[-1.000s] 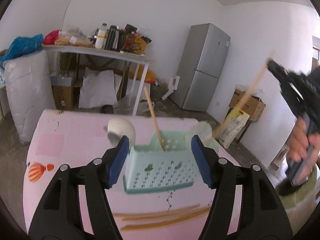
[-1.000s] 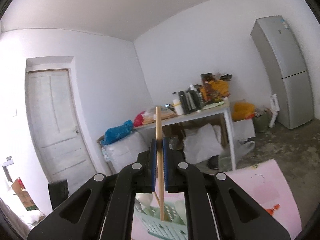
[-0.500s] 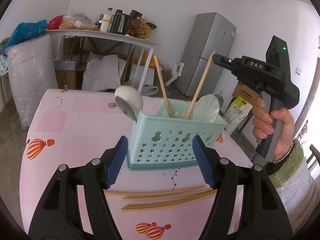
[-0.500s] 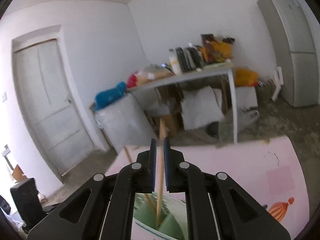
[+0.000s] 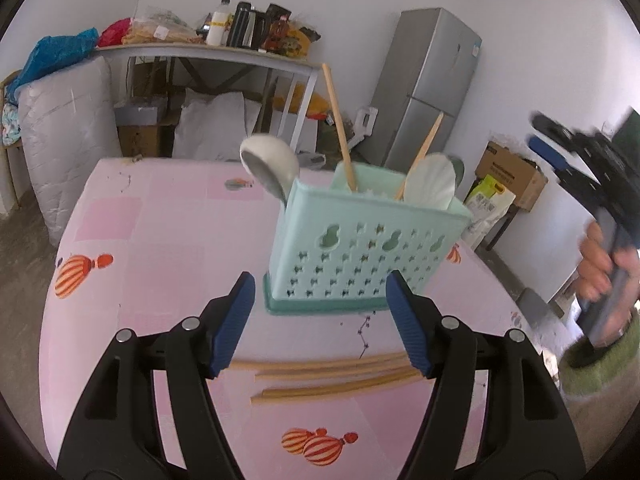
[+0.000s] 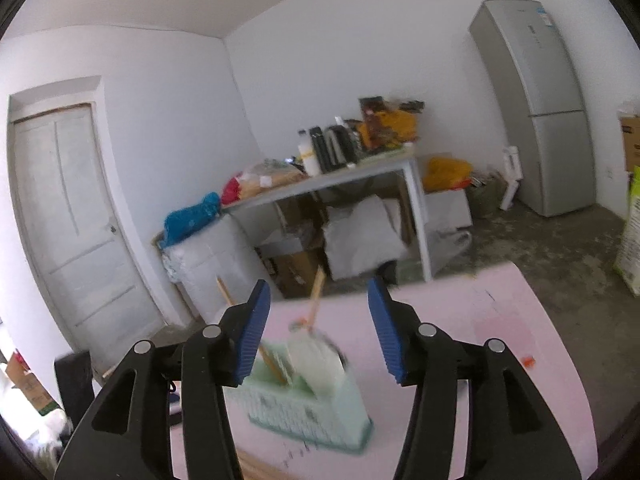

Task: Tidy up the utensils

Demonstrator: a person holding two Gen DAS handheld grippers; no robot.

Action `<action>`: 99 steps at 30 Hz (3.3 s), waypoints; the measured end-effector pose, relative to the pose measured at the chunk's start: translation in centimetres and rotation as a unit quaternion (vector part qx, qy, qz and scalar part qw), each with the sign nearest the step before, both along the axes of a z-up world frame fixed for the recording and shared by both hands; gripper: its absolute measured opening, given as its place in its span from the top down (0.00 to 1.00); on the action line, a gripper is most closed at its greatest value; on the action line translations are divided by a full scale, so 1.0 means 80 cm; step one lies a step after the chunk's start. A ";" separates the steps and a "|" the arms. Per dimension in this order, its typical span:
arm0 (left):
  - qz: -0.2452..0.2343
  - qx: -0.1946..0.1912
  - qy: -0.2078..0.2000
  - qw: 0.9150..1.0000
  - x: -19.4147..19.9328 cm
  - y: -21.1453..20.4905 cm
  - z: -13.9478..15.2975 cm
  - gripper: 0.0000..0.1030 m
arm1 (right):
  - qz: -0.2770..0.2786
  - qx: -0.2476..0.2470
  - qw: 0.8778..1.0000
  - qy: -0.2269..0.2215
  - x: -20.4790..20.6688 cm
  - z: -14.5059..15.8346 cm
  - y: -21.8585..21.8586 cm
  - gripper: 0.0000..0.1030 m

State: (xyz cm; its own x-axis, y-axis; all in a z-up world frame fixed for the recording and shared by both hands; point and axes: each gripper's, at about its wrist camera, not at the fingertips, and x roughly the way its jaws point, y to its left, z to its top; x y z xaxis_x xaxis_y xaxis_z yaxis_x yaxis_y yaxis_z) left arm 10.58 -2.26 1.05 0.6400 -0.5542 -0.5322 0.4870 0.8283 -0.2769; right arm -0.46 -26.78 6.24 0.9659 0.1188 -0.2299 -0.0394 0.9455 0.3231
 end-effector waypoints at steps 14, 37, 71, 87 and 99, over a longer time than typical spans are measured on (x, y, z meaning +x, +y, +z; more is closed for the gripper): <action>-0.094 0.041 0.075 0.992 -0.014 -0.039 -0.058 0.61 | 0.009 0.159 0.967 0.201 -0.059 -0.200 0.033 0.51; -0.058 0.158 0.111 0.979 0.026 -0.049 -0.091 0.85 | -0.019 0.207 0.935 0.289 0.033 -0.240 0.081 0.72; -0.088 0.131 0.143 0.977 -0.013 -0.059 -0.094 0.85 | -0.089 0.108 0.944 0.300 0.052 -0.233 0.074 0.85; -0.155 0.136 0.091 0.974 -0.016 -0.094 -0.069 0.85 | -0.085 0.093 0.947 0.297 -0.007 -0.233 0.064 0.91; -0.184 0.204 0.069 0.959 -0.007 -0.150 -0.094 0.84 | -0.068 0.136 0.947 0.283 -0.021 -0.241 0.052 0.91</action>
